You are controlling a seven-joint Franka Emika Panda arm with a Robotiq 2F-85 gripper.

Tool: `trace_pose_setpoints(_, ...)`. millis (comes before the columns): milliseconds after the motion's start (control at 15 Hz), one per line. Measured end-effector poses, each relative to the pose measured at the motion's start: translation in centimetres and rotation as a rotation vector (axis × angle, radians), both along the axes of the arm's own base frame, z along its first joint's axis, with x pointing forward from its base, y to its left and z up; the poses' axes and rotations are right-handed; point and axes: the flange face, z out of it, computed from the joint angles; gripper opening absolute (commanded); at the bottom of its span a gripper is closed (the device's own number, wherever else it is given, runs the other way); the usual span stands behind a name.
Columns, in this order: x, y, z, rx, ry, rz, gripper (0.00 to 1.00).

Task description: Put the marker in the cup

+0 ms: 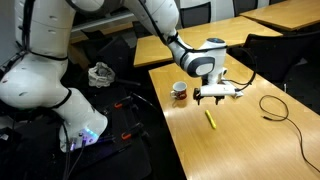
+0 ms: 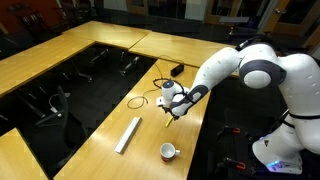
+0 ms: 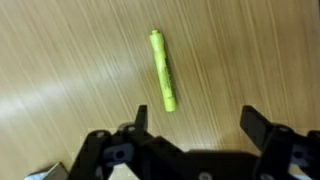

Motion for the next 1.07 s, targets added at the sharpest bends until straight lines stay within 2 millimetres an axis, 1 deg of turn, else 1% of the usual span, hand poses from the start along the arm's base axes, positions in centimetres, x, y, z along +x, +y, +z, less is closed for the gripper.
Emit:
trace_pose_setpoints(200,0.2,0.0,-3.2,-0.006,0.033,0.056,1.00)
trace_pose_setpoints(267,0.3,0.2,-4.2,-0.002,0.040,0.065,0.98)
trace_pose_setpoints(333,0.3,0.5,-5.1,0.004,0.046,0.070,0.95)
trace_pose_setpoints(400,0.4,0.6,-5.8,0.011,0.051,0.075,0.96)
trace_pose_setpoints(467,0.4,0.7,-6.4,0.016,0.054,0.086,0.92)
trace_pose_setpoints(533,0.5,0.6,-6.8,0.017,0.056,0.092,0.92)
trace_pose_setpoints(600,0.6,0.5,-7.1,0.015,0.056,0.097,0.87)
trace_pose_setpoints(667,0.7,0.3,-7.4,0.013,0.055,0.100,0.87)
trace_pose_setpoints(867,1.1,-0.1,-7.9,0.006,0.052,0.116,0.82)
trace_pose_setpoints(933,1.2,-0.2,-8.2,0.005,0.053,0.120,0.77)
trace_pose_setpoints(1000,1.2,-0.2,-8.6,0.006,0.055,0.121,0.67)
trace_pose_setpoints(1067,1.2,-0.2,-9.0,0.006,0.056,0.120,0.62)
